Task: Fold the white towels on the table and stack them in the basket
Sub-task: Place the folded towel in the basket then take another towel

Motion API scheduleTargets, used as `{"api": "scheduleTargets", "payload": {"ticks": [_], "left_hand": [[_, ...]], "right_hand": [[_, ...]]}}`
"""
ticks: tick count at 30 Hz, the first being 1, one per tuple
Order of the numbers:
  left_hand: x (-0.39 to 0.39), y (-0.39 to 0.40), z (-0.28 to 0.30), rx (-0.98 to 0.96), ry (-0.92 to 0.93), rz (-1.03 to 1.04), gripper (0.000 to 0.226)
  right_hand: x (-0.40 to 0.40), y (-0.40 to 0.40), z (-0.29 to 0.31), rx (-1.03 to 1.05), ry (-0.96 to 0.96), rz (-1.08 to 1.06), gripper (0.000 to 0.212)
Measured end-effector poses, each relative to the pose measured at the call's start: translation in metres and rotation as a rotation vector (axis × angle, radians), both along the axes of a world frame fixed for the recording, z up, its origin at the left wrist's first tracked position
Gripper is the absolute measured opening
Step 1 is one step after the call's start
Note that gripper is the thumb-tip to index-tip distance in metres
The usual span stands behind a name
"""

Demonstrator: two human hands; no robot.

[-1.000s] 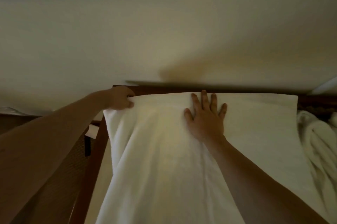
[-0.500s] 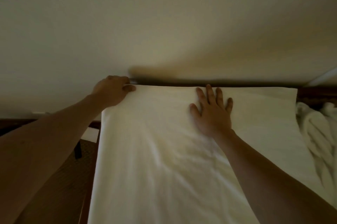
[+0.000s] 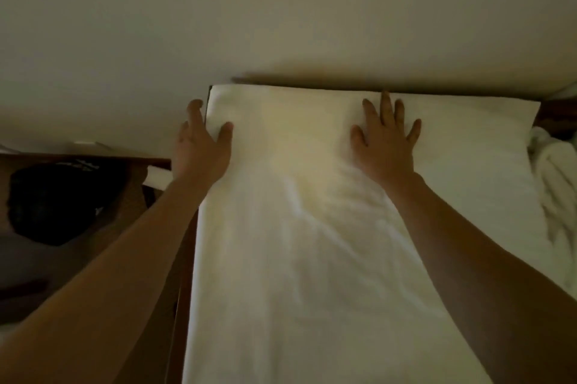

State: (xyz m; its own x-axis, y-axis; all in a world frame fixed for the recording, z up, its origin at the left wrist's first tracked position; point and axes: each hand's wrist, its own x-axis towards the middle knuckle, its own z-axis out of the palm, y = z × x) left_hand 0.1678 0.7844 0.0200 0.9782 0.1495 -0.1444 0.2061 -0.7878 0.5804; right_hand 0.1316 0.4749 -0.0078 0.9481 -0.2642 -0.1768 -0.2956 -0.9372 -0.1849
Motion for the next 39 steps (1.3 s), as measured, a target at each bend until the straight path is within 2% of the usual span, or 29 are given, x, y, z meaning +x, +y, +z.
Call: {"api": "scheduleTargets", "payload": {"ticks": [4,7,13,18,21,23,28,31,34,39], "left_hand": [[-0.110,0.017,-0.006,0.097,0.026,-0.060,0.055],[-0.133,0.031,-0.015,0.158,-0.003,-0.119,0.048],[-0.139,0.030,-0.013,0.167,-0.032,-0.047,0.050],[-0.221,0.032,-0.004,0.174,0.048,0.045,0.056],[-0.279,0.043,-0.005,0.185,0.079,0.056,0.051],[-0.289,0.050,-0.010,0.203,0.057,0.066,0.046],[-0.285,0.038,-0.014,0.435,0.003,0.155,0.039],[-0.308,-0.024,-0.011,0.354,-0.077,-0.014,0.044],[-0.342,-0.097,-0.025,0.340,0.052,-0.308,0.054],[-0.352,-0.107,-0.041,0.440,0.099,-0.333,0.064]], "right_hand": [[-0.097,0.053,0.004,0.020,0.008,0.115,0.064],[-0.154,0.067,-0.007,-0.017,0.059,0.183,0.067],[-0.173,0.054,-0.014,-0.035,0.073,0.168,0.068],[-0.215,0.066,-0.013,-0.060,0.056,0.256,0.067],[-0.239,0.068,-0.016,-0.034,0.067,0.265,0.068],[-0.240,0.068,-0.017,-0.007,0.063,0.271,0.069],[-0.251,0.054,-0.012,0.041,0.039,0.353,0.069],[-0.288,0.050,-0.010,0.053,0.015,0.379,0.067],[-0.328,0.047,-0.014,0.047,0.015,0.421,0.065],[-0.363,-0.039,-0.012,-0.023,0.085,0.196,0.067]]}}
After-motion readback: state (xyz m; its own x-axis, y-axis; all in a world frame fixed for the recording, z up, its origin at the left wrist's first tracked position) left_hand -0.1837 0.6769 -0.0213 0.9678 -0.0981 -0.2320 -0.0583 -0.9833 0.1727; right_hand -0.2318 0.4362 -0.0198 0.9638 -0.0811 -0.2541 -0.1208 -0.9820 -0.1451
